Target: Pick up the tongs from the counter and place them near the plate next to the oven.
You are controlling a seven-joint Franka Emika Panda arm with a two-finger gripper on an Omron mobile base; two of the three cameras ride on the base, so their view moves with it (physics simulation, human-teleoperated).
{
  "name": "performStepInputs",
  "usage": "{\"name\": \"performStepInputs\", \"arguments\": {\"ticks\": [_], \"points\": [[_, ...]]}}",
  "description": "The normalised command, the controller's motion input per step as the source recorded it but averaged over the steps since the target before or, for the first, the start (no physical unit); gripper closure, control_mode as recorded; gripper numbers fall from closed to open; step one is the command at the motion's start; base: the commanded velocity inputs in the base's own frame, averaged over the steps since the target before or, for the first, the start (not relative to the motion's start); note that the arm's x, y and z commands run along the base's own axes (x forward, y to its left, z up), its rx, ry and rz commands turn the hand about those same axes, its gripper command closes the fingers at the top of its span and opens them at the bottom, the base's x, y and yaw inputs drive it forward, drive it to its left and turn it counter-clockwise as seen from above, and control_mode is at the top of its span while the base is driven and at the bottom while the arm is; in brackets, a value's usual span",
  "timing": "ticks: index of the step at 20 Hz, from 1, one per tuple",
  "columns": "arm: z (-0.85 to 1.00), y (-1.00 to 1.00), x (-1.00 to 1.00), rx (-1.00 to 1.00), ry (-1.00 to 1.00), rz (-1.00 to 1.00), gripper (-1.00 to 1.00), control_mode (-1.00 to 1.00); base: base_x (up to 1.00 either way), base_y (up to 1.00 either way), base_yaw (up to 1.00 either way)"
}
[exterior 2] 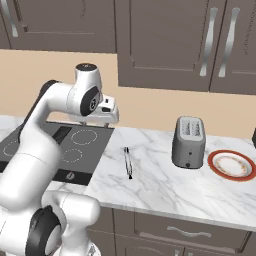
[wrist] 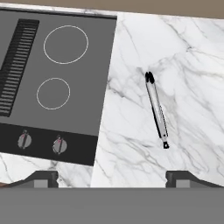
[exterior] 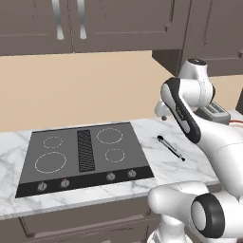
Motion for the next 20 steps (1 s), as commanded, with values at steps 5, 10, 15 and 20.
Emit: {"name": "performStepInputs", "arguments": {"ticks": [5,10,15,20], "points": [[-0.51,-0.23,0.00,-0.02,0.00,0.00,-1.00,-1.00,0.00,0.00,0.00],[-0.64,-0.14,0.00,-0.03,0.00,0.00,-1.00,-1.00,0.00,0.00,0.00],[-0.62,-0.23,0.04,-0.03,-0.01,0.00,-1.00,-1.00,0.00,0.00,0.00],[-0.55,-0.33,0.23,-0.03,0.00,0.00,-1.00,-1.00,0.00,0.00,0.00]]}}
